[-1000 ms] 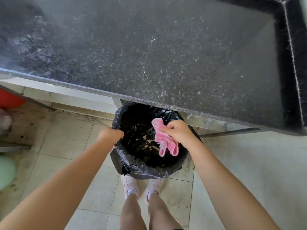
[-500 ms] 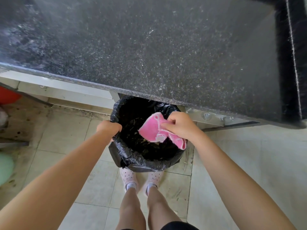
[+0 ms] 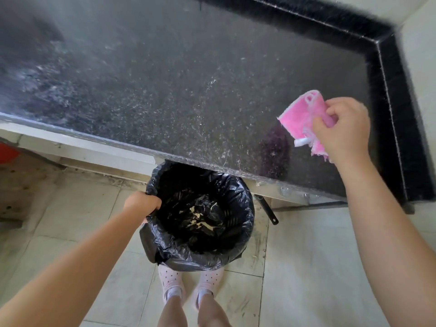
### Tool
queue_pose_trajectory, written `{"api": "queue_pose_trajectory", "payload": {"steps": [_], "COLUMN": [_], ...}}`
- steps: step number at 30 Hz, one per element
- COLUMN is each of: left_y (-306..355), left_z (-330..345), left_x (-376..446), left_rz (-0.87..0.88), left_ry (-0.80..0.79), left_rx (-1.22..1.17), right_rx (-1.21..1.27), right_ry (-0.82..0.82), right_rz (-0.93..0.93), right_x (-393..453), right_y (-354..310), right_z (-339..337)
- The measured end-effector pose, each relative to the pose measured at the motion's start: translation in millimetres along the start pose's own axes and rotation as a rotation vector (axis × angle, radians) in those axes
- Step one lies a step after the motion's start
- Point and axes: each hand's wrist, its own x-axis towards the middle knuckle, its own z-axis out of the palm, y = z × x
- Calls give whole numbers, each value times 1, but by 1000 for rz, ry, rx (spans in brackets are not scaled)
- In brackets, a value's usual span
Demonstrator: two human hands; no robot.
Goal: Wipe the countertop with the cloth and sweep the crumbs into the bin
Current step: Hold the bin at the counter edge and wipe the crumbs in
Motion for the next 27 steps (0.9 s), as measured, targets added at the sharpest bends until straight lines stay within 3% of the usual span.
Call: {"api": "queue_pose_trajectory", "payload": {"steps": [2, 4, 5, 10, 14, 20, 24, 27], "left_y": [-3, -5, -5, -6, -15, -23, -24, -25], "left_z": [-3, -4, -5, -8, -13, -15, -16, -16], "left_x": [3, 6, 7, 13, 22, 29, 24, 18], "left_rz": [-21, -21, -22, -26, -36, -60, -50, -36], "left_ry": [5, 0, -2, -21, -38, -57, -50, -38], "left_rx": [-34, -43, -49, -82, -60, -81, -80, -58], "right_rx": [-119, -204, -191, -181, -204, 15, 203, 253], "right_ry": [-177, -425, -472, -266, -237, -377, -510, -447], "right_rz": [-27, 58, 82, 87, 122, -323, -667, -808], "right_x": [3, -7, -11, 26, 83, 98, 16, -65], "right_y": [-2, 5, 11, 22, -10, -99, -123, -108], "right_z": [25, 54, 66, 95, 121, 154, 154, 142]}}
